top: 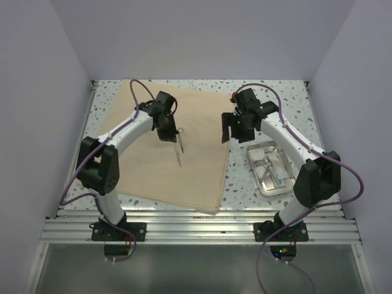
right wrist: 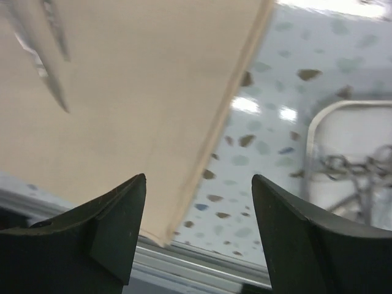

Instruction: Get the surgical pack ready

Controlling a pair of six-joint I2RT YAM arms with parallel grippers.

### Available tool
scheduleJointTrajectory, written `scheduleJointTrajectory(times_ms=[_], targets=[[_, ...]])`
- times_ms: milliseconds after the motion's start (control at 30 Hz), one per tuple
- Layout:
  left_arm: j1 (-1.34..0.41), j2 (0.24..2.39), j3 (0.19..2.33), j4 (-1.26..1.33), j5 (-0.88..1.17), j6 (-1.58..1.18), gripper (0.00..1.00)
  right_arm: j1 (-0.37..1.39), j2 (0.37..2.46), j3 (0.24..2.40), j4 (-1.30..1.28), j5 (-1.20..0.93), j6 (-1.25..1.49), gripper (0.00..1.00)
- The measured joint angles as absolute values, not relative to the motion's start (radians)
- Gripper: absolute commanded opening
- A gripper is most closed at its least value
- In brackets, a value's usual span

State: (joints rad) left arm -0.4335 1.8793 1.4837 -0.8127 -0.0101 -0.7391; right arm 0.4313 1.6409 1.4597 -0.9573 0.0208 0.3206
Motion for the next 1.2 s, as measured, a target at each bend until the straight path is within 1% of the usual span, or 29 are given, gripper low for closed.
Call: scheduleJointTrajectory(times_ms=[133, 233, 300, 333, 367, 400, 500, 567, 667, 700, 800, 1000, 1200], targets=[[-0.440, 1.706, 1.400, -0.732, 0.118, -0.709, 0.00, 0.432, 1.642, 1.416, -0.749, -0.241, 0.473, 0.78], [-0.453, 1.635, 1.350, -0.681, 0.178, -0.694, 0.00, 0.439, 1.660, 1.381, -0.621, -0.361, 0.580, 0.78], [-0.461, 1.607, 1.312, -0.669, 0.183, -0.691, 0.00, 0.443, 1.695, 1.384, -0.572, -0.413, 0.630, 0.78], [-0.464, 1.599, 1.297, -0.672, 0.181, -0.690, 0.08, 0.445, 1.717, 1.394, -0.567, -0.424, 0.645, 0.78], [-0.465, 1.597, 1.286, -0.675, 0.176, -0.685, 0.34, 0.447, 1.739, 1.403, -0.564, -0.435, 0.654, 0.77], [-0.465, 1.598, 1.280, -0.679, 0.167, -0.674, 0.41, 0.448, 1.759, 1.411, -0.564, -0.439, 0.659, 0.77], [-0.467, 1.628, 1.284, -0.690, 0.135, -0.665, 0.50, 0.451, 1.790, 1.424, -0.590, -0.434, 0.661, 0.78], [-0.474, 1.679, 1.301, -0.697, 0.107, -0.645, 0.54, 0.451, 1.789, 1.427, -0.616, -0.418, 0.654, 0.78], [-0.505, 1.777, 1.336, -0.701, 0.064, -0.622, 0.52, 0.444, 1.771, 1.423, -0.645, -0.389, 0.639, 0.78], [-0.518, 1.807, 1.345, -0.702, 0.051, -0.614, 0.48, 0.438, 1.757, 1.411, -0.645, -0.384, 0.634, 0.78], [-0.545, 1.877, 1.362, -0.707, 0.017, -0.596, 0.42, 0.404, 1.692, 1.355, -0.660, -0.379, 0.616, 0.78], [-0.557, 1.953, 1.419, -0.736, -0.054, -0.567, 0.41, 0.346, 1.596, 1.285, -0.691, -0.355, 0.577, 0.78], [-0.557, 2.006, 1.462, -0.741, -0.072, -0.553, 0.36, 0.346, 1.589, 1.271, -0.697, -0.356, 0.556, 0.78]])
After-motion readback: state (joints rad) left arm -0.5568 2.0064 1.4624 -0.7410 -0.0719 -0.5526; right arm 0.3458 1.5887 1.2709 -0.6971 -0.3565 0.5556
